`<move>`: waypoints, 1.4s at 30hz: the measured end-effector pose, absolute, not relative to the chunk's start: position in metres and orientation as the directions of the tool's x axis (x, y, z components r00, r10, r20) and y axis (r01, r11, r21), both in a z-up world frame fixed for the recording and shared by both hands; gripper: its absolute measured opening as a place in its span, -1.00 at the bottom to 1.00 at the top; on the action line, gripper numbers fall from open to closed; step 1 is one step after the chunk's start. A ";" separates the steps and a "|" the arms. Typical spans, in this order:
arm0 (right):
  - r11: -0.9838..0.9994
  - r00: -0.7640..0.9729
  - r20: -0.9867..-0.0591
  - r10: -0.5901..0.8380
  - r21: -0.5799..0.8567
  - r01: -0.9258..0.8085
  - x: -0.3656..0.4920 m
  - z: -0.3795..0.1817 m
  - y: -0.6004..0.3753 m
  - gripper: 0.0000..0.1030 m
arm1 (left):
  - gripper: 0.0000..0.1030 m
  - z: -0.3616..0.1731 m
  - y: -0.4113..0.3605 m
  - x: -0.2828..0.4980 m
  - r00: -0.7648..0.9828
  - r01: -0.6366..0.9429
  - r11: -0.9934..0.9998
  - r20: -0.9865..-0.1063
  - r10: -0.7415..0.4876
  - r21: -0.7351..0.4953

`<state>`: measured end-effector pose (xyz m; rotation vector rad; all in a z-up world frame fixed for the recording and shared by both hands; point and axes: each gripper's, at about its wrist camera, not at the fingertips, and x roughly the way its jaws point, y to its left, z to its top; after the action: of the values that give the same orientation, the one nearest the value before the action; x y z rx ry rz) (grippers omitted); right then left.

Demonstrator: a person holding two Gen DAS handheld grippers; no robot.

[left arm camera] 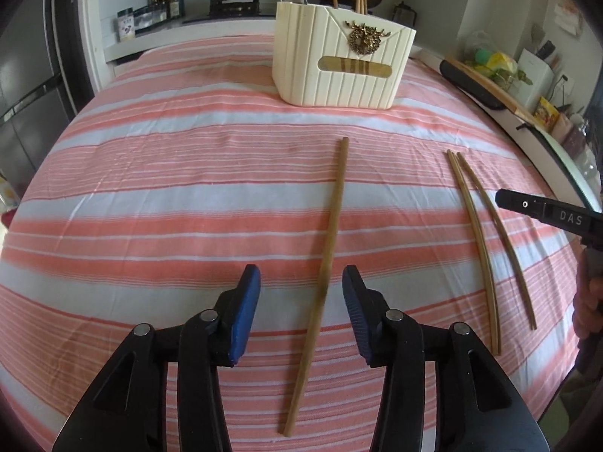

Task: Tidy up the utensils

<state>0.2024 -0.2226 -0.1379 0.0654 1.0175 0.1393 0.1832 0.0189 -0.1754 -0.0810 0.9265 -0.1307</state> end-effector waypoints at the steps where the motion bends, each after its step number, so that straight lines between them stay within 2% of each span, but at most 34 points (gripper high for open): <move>1: 0.989 0.511 -0.846 0.149 0.115 -0.098 0.207 -0.141 -0.217 -0.53 | -0.09 -0.175 0.021 0.184 0.591 0.076 0.989 -0.793 -0.150 -0.130; 4: 0.989 0.471 -0.872 0.131 0.079 -0.128 0.225 -0.160 -0.204 -0.55 | -0.07 -0.175 0.027 0.183 0.589 0.074 0.989 -0.795 -0.148 -0.130; 6: 0.990 0.493 -0.865 0.096 0.034 -0.134 0.232 -0.162 -0.198 -0.52 | 0.02 -0.175 0.029 0.182 0.590 0.074 0.990 -0.795 -0.140 -0.119; 8: 0.983 0.469 -0.874 0.125 0.045 -0.179 0.237 -0.166 -0.190 -0.51 | 0.18 -0.175 0.031 0.182 0.586 0.082 0.989 -0.797 -0.145 -0.120; 10: 0.968 0.493 -0.865 0.089 -0.041 -0.247 0.234 -0.166 -0.177 -0.50 | 0.24 -0.175 0.028 0.186 0.577 0.110 0.987 -0.801 -0.159 -0.116; 11: 0.965 0.497 -0.863 0.088 -0.050 -0.259 0.233 -0.165 -0.176 -0.50 | 0.34 -0.175 0.024 0.190 0.567 0.135 0.986 -0.808 -0.161 -0.102; 16: 0.980 0.523 -0.843 0.130 0.029 -0.197 0.216 -0.144 -0.201 -0.50 | 0.40 -0.184 -0.006 0.201 0.559 0.243 0.964 -0.827 -0.052 0.104; 18: 0.985 0.524 -0.841 0.130 0.050 -0.164 0.204 -0.137 -0.216 -0.42 | 0.27 -0.183 -0.007 0.202 0.558 0.240 0.965 -0.829 -0.049 0.104; 19: 0.987 0.516 -0.847 0.126 0.055 -0.151 0.198 -0.137 -0.222 -0.42 | -0.13 -0.183 -0.006 0.202 0.549 0.236 0.970 -0.832 -0.079 0.063; 20: 0.988 0.505 -0.854 0.126 0.062 -0.143 0.192 -0.138 -0.227 -0.42 | -0.40 -0.183 -0.005 0.202 0.544 0.226 0.974 -0.833 -0.105 0.025; 21: 0.987 0.490 -0.862 0.130 0.066 -0.145 0.186 -0.140 -0.230 -0.42 | -0.47 -0.183 -0.006 0.201 0.550 0.205 0.978 -0.830 -0.093 0.026; 23: 0.980 0.450 -0.879 0.157 0.082 -0.181 0.176 -0.150 -0.226 -0.42 | -0.82 -0.182 -0.009 0.198 0.562 0.174 0.984 -0.823 -0.078 0.026; 25: 0.974 0.450 -0.879 0.157 0.064 -0.215 0.166 -0.159 -0.219 -0.44 | -0.84 -0.183 -0.006 0.192 0.569 0.120 0.993 -0.819 -0.076 -0.009; 27: 0.977 0.497 -0.864 0.083 -0.027 -0.210 0.157 -0.160 -0.216 -0.81 | -0.84 -0.183 -0.001 0.184 0.573 0.060 0.997 -0.816 -0.081 -0.057; 30: 0.989 0.504 -0.862 0.046 -0.031 -0.143 0.147 -0.157 -0.229 -0.86 | -0.85 -0.183 0.006 0.162 0.577 -0.008 0.993 -0.812 -0.091 -0.118; 32: 0.989 0.507 -0.862 -0.007 -0.082 -0.125 0.137 -0.156 -0.236 -0.86 | -0.85 -0.183 0.002 0.145 0.581 -0.013 0.993 -0.809 -0.088 -0.118; 34: 0.987 0.497 -0.868 -0.016 -0.094 -0.133 0.127 -0.155 -0.243 -0.86 | -0.78 -0.182 0.000 0.136 0.583 -0.016 0.992 -0.807 -0.091 -0.124; 36: 0.983 0.495 -0.869 -0.016 -0.105 -0.153 0.120 -0.153 -0.246 -0.82 | -0.41 -0.180 0.001 0.134 0.573 0.005 0.989 -0.810 -0.125 -0.150; 37: 0.981 0.491 -0.871 -0.009 -0.104 -0.165 0.117 -0.152 -0.247 -0.74 | -0.03 -0.179 0.001 0.134 0.567 0.020 0.988 -0.812 -0.139 -0.154; 38: 0.980 0.485 -0.874 0.001 -0.096 -0.174 0.116 -0.151 -0.250 -0.43 | 0.34 -0.177 0.002 0.134 0.560 0.037 0.988 -0.816 -0.145 -0.151; 39: 0.981 0.485 -0.875 0.014 -0.082 -0.176 0.115 -0.149 -0.253 -0.14 | 0.45 -0.175 0.002 0.135 0.551 0.057 0.988 -0.820 -0.154 -0.147; 42: 0.983 0.467 -0.882 0.066 -0.022 -0.182 0.117 -0.146 -0.263 -0.09 | 0.54 -0.168 0.008 0.140 0.537 0.113 0.986 -0.828 -0.162 -0.120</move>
<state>0.1173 -0.2630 -0.1463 -0.1185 1.0753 0.1527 0.1402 0.0078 -0.1678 -0.0540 0.9911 -0.1633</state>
